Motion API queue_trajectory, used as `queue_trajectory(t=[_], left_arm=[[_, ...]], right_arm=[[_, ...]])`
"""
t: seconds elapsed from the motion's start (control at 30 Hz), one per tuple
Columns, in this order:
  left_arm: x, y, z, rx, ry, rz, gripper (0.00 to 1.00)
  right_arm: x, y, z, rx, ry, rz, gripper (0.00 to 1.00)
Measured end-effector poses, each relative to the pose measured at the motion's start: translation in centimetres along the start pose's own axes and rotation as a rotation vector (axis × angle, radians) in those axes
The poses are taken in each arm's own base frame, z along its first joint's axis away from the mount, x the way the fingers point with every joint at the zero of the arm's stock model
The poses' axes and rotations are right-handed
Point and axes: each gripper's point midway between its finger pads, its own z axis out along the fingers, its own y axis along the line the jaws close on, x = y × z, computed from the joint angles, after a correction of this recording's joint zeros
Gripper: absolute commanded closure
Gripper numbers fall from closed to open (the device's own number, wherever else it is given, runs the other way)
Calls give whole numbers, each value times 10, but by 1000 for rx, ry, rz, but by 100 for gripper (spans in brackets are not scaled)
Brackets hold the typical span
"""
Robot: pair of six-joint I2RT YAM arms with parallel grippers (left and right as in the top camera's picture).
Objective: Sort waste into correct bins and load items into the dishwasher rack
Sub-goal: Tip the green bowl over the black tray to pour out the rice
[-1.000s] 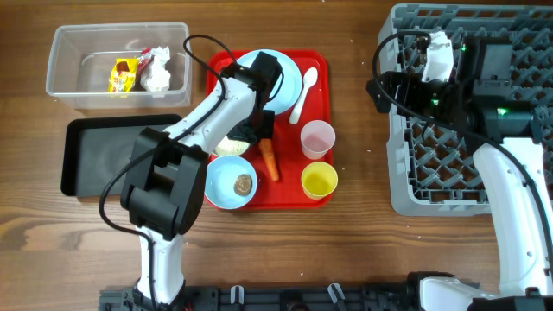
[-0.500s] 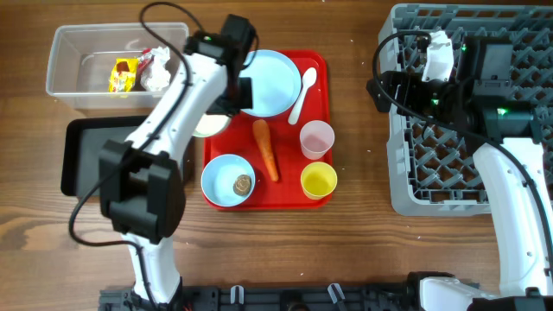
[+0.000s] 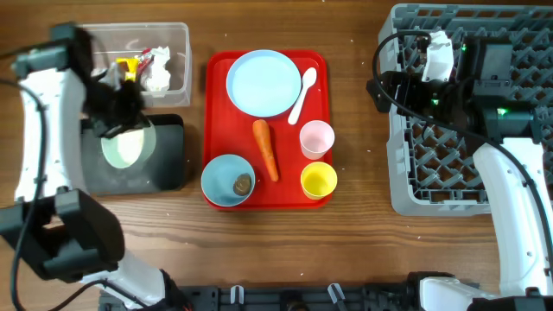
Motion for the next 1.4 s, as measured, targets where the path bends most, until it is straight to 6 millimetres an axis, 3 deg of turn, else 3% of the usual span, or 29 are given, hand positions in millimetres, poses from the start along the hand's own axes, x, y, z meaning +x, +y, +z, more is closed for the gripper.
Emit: queue_trajectory(t=[0.3,0.37,0.4,0.5,0.7,1.07,1.4], left_arm=[[-14,48,-21,462,-103,6,96],[-16,47,-27,550,-135,12,96],[-13,60,-23,584,-144,-34,96],[-11,64,-17,688,-179,-55,96],[-10,54,-13,847,-222,-64,96],[-17,26,-62,1172,-295,-113,96],[-16,23,-70,1222,-283,-152,96]], right_arm=[[0,0,0,0,0,19,1],[0,0,0,0,0,19,1],[0,0,0,0,0,19,1],[0,0,0,0,-1,20,0],[0,0,0,0,0,23,1],[4,0,0,2,14,30,1],[7,-1,0,3,27,36,1]])
